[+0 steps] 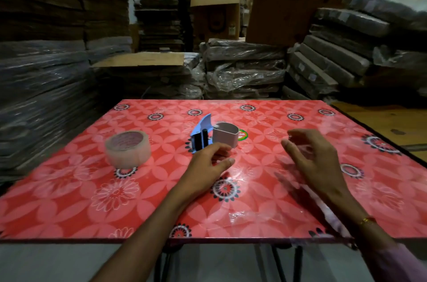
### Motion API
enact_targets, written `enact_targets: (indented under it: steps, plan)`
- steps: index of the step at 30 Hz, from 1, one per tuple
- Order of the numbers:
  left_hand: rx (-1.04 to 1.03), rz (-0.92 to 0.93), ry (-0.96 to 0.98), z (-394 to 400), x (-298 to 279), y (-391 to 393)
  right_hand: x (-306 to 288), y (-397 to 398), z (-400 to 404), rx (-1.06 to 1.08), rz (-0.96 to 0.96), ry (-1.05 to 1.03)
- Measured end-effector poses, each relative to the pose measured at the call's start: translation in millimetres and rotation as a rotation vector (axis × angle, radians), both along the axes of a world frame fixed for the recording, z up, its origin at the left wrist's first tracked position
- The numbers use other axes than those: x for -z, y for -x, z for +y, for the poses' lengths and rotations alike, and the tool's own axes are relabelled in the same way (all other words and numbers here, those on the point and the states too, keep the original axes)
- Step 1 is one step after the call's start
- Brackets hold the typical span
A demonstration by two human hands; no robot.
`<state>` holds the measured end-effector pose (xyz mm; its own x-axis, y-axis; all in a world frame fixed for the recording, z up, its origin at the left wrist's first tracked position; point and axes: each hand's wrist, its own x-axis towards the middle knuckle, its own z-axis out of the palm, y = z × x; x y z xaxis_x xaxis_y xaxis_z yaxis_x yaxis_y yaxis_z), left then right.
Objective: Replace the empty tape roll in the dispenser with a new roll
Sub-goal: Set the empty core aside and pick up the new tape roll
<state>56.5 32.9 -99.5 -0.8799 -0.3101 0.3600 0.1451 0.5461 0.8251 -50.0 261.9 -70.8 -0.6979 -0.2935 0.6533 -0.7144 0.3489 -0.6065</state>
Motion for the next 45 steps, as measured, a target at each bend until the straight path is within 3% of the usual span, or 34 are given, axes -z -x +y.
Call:
enact_targets:
  steps: [7, 13, 18, 22, 27, 30, 36, 40, 45]
  plan:
    - [-0.12, 0.02, -0.024, 0.8, -4.7, -23.0, 10.8, -28.8, -77.9, -0.301, -0.216, -0.012]
    - [-0.273, 0.092, 0.025, -27.5, -9.3, -68.5, 21.3, -43.3, -106.8, -0.394, -0.289, -0.057]
    - [-0.62, 0.172, 0.233, -69.0, -13.4, -96.4, 32.1, -37.4, -108.0, -0.403, -0.266, -0.119]
    - [-0.904, 0.13, 0.169, -104.1, -18.5, -111.3, 33.7, -36.5, -105.9, -0.405, -0.23, -0.146]
    - [-0.672, -0.075, -0.109, -135.3, -15.8, -113.6, 32.8, -37.8, -104.3, -0.41, -0.206, -0.181]
    - [-0.602, -0.144, -0.118, -137.8, -13.2, -111.9, 31.4, -41.3, -102.8, -0.402, -0.199, -0.194]
    - [-0.584, -0.126, -0.096, -129.8, -12.2, -111.7, 27.1, -45.1, -101.8, -0.409, -0.193, -0.231]
    - [-0.565, -0.052, -0.198, -111.6, -16.1, -115.0, 24.9, -47.7, -100.9, -0.413, -0.197, -0.227]
    - [-0.336, 0.108, -0.693, -66.6, -21.4, -106.2, 20.5, -54.5, -98.4, -0.493, -0.194, -0.191]
